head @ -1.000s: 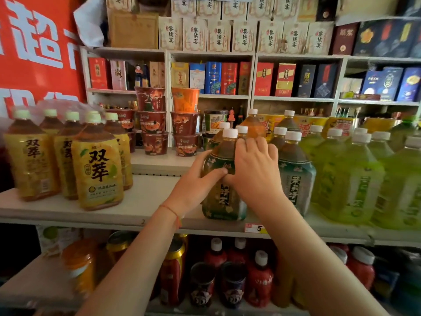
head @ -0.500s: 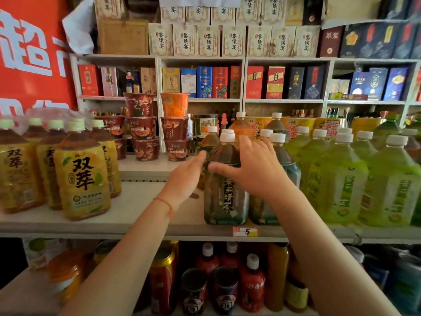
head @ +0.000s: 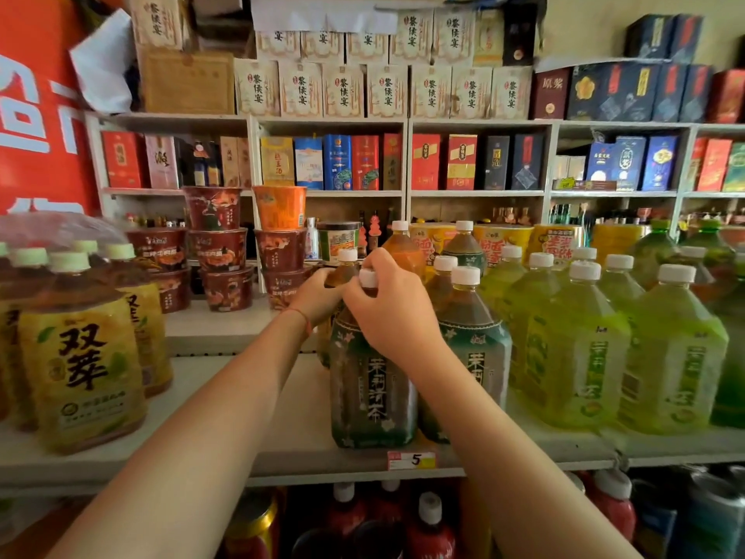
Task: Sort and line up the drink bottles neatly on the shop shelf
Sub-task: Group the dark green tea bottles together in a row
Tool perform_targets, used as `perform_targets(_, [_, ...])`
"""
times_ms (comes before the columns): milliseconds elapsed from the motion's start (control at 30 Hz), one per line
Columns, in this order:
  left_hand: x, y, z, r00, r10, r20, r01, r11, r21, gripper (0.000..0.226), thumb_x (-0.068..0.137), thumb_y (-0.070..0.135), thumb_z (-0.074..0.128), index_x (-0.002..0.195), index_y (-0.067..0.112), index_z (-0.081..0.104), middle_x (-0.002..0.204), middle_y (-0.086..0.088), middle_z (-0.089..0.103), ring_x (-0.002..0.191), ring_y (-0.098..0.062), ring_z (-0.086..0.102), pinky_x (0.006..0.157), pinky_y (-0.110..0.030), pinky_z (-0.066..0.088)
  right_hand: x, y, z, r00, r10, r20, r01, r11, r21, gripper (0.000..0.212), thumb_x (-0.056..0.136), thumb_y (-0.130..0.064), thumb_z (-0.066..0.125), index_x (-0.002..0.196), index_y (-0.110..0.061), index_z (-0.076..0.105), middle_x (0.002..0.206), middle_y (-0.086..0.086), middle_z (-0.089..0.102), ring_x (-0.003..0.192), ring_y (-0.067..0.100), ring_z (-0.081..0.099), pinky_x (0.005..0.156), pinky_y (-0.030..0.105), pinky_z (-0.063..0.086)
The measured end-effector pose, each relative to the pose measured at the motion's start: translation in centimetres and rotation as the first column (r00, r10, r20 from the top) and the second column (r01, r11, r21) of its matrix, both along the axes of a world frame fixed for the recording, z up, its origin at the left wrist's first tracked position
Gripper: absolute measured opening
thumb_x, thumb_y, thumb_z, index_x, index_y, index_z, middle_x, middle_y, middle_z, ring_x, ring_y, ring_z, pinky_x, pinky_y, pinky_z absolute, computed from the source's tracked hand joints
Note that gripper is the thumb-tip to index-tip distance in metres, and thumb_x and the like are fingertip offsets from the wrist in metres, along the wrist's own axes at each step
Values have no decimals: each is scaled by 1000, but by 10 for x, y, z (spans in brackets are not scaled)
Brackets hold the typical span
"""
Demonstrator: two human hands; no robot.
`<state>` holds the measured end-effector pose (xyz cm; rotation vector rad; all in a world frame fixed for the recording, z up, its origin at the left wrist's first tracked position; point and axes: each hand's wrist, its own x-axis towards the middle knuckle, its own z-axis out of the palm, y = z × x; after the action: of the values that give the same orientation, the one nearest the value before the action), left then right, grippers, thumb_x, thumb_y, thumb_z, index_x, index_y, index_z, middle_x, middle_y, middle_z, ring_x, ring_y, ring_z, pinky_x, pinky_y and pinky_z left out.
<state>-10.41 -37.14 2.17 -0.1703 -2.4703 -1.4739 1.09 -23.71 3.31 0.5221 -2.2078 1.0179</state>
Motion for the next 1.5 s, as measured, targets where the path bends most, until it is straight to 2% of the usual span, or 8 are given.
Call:
perform_targets(233, [-6,-21,-4,999,-27,19,29,996,-81,48,93,41,65,136,22,54,110,2,61,99,-17,56,83,-35,50,-2,1,0,1000,-9,-20,9,1000,-6,9,96,-26,57,96,-18,53,74,-5,62,62,10,59,53,26,50])
perform_targets(600, [-21,-19,-24,998,-55,38,48,984,174,78,82,45,79,144,21,37,134,-5,52,121,-24,53,104,-47,48,-3,1,-3,999,-16,-28,16,1000,-11,9,97,-27,56,100,-19,54,76,-4,62,64,13,60,54,28,50])
perform_targets(733, [-21,-23,-21,993,114,-26,-111,990,85,105,47,73,73,136,19,53,131,-5,58,122,-26,54,107,-49,47,-5,0,-2,999,-27,-46,26,1000,-12,9,96,-27,57,100,-20,54,74,-6,61,62,11,58,53,27,49])
perform_targets(867, [-15,-19,-28,992,97,-80,-79,977,198,83,65,51,85,132,17,52,124,-2,60,119,-24,57,102,-42,49,-5,0,-4,998,-33,-50,32,999,-19,9,96,-27,56,98,-19,54,73,-5,61,61,12,57,51,26,46])
perform_targets(967, [-7,-15,-34,977,164,-134,-115,943,312,94,47,61,82,127,20,54,121,-1,63,113,-22,61,99,-44,53,-3,0,-4,999,-25,-46,24,999,-26,10,96,-28,55,98,-18,54,74,-5,62,63,13,59,52,27,46])
perform_targets(1200, [29,-55,-26,893,386,-230,-286,883,372,61,67,51,87,116,34,55,108,12,60,111,-20,59,95,-40,50,-3,1,-4,1000,-10,-21,10,1000,-24,8,96,-27,55,97,-20,52,72,-5,60,61,13,58,51,27,46])
perform_targets(1400, [125,-74,7,834,376,-403,-180,877,445,45,76,45,83,114,35,62,108,16,67,105,-11,65,95,-42,56,-5,2,-6,999,-21,-48,20,1000,-13,9,97,-28,54,96,-20,52,71,-5,60,59,12,56,48,25,39])
perform_targets(1500, [174,-63,19,859,288,-423,-74,888,454,43,67,50,83,104,33,68,104,8,73,101,-20,71,89,-43,59,-5,0,-10,990,-78,-114,77,997,-17,18,99,-32,51,109,-18,55,94,-1,62,83,15,58,66,28,45])
